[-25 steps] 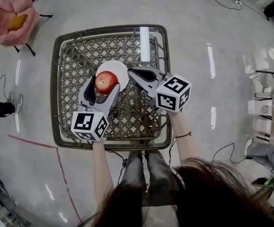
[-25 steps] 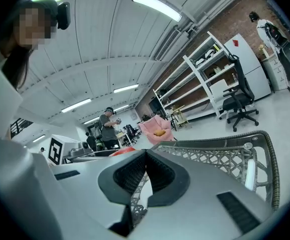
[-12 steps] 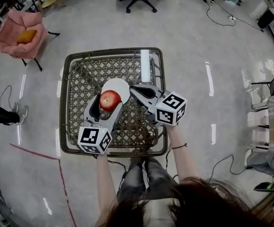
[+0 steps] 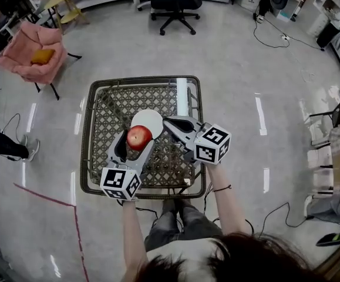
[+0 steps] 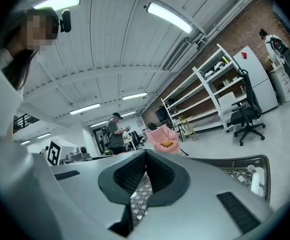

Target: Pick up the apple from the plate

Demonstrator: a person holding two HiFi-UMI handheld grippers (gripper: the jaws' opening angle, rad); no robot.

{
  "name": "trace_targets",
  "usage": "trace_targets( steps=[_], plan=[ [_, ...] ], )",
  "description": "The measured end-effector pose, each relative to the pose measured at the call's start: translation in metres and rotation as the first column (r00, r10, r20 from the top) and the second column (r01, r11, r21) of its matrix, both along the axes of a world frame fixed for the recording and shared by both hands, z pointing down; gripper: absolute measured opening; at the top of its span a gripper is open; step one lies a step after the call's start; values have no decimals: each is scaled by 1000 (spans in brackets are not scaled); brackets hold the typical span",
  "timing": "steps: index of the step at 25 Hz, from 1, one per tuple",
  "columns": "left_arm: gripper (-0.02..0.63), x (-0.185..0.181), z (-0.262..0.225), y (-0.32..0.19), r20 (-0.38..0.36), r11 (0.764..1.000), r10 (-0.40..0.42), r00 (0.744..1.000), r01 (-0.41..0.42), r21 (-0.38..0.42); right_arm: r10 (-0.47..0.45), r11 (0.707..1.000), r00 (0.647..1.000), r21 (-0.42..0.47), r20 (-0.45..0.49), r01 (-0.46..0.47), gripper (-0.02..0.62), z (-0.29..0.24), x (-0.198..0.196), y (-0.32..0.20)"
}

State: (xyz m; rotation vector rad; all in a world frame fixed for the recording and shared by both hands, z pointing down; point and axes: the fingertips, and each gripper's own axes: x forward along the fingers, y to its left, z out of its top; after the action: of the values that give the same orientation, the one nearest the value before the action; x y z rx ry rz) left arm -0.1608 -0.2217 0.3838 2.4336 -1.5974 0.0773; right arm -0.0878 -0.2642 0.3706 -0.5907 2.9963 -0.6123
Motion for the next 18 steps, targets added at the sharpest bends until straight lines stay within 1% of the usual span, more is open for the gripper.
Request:
trace_targets(
  steps=[9, 18],
  plan=[
    [382, 2, -21, 22, -18, 1000, 7, 1000, -6, 28, -14, 1000, 1000, 15, 21, 14, 9, -17, -3, 25],
    [382, 4, -30, 38, 8, 999, 35, 999, -36, 32, -18, 1000, 999, 16, 47, 17, 9, -25, -2, 37]
  ],
)
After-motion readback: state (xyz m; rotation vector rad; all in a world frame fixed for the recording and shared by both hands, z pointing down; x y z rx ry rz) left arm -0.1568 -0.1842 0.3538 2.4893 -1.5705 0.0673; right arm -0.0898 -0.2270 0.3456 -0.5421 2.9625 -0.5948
